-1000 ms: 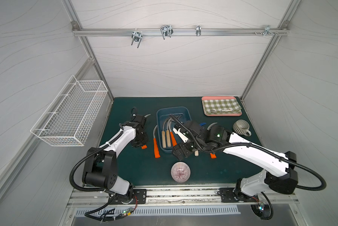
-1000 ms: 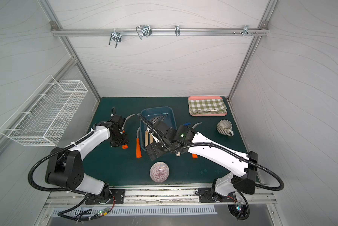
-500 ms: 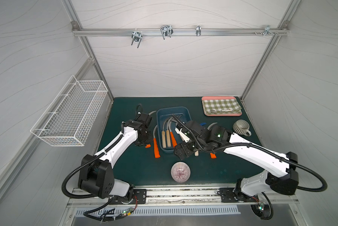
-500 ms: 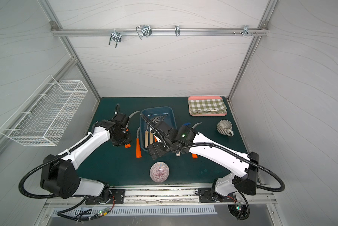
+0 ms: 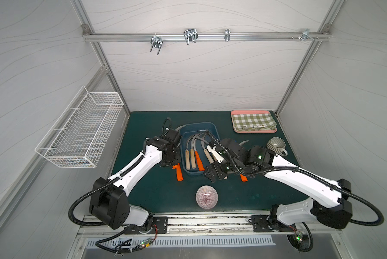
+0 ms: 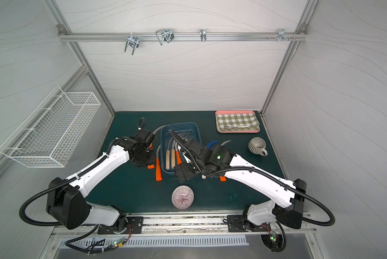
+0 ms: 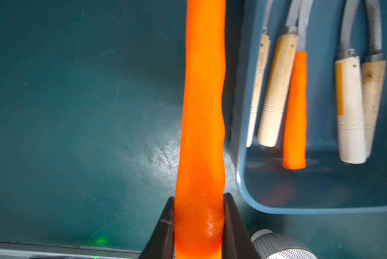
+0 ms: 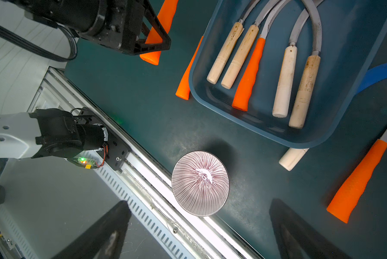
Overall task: Put small sickles into storage boxes
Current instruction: Place the sickle in the storage box.
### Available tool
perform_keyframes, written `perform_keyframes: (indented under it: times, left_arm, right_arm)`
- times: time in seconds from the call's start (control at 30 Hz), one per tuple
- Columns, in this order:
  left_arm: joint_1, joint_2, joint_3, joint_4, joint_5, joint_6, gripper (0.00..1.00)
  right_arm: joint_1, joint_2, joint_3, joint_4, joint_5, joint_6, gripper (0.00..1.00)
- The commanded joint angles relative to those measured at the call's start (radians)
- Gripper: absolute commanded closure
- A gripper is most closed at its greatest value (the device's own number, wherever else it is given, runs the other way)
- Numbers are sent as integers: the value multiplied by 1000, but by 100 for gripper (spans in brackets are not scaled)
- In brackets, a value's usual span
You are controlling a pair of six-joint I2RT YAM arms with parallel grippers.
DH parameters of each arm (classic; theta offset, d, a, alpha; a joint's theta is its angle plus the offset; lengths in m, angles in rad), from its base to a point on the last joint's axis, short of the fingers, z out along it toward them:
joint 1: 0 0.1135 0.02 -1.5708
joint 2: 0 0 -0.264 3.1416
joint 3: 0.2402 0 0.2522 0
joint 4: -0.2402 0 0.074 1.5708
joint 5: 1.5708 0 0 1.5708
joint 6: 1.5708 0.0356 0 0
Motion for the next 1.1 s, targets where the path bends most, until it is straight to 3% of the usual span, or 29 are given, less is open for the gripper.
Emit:
perform_keyframes:
  times: [0.0, 0.43, 1.07]
  left_arm:
    - [-41, 35, 60, -8, -37, -49, 94]
    - [-158, 213, 181, 25, -33, -118, 94]
    - [-190, 483, 362, 74, -1, -199, 93]
  right_arm:
    - [-17, -36, -14, -16, 8, 20, 1]
    - [-113, -90, -47, -48, 1, 6, 1]
    - [-234, -116, -62, -68, -15, -42, 1]
